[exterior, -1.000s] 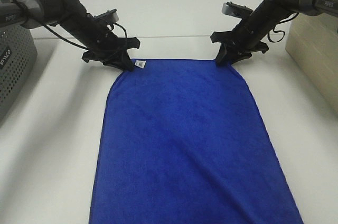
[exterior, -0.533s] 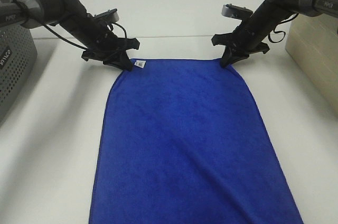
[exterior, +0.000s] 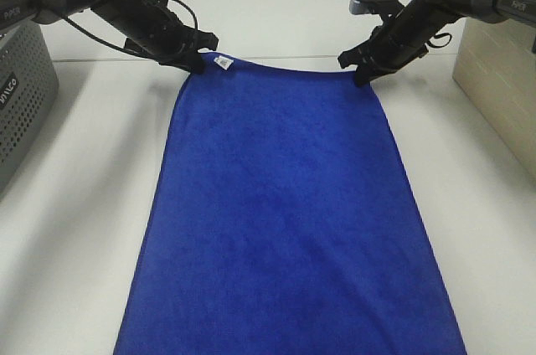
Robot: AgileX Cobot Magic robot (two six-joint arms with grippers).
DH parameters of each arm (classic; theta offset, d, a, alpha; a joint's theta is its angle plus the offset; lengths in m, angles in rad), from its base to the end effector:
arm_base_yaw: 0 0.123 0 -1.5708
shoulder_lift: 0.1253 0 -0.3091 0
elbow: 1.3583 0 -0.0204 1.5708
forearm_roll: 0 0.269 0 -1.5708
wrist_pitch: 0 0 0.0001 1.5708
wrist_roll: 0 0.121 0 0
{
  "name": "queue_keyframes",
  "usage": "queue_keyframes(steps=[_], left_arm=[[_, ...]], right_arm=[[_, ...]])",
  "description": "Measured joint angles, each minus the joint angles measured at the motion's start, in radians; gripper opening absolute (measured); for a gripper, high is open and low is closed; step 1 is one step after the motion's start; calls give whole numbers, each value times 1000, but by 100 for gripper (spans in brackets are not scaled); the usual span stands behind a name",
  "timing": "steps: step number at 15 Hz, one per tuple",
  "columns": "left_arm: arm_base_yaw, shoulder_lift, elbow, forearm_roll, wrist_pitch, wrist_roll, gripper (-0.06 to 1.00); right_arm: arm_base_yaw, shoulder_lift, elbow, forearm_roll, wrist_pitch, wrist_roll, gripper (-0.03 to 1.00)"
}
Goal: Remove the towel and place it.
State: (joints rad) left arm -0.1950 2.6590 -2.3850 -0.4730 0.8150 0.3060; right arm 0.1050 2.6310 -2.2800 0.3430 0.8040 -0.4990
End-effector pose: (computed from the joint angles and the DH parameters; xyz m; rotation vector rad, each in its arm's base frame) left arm 0.6050 -0.1604 0.1087 0.3431 2.4894 -0.5172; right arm 0.6046 0.0932 0.0876 -0.5487 2.5235 0.2632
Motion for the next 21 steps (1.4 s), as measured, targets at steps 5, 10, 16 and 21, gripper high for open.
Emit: queue_keyframes(steps=[5,10,16,21], left_arm=[[0,3,0,6,-157,53,0],[-2,3,0,5,-263,96,0],[-3,61,0,2,-339,110,0],[-7,87,0,1,-411,115,0]], right_arm=[[1,0,-47,0,-144,-65,2],[2,2,-47,1,-263,-88,2],[7,58,-48,4,-332,-95,2],[8,84,-48,36,-409,-99,2]])
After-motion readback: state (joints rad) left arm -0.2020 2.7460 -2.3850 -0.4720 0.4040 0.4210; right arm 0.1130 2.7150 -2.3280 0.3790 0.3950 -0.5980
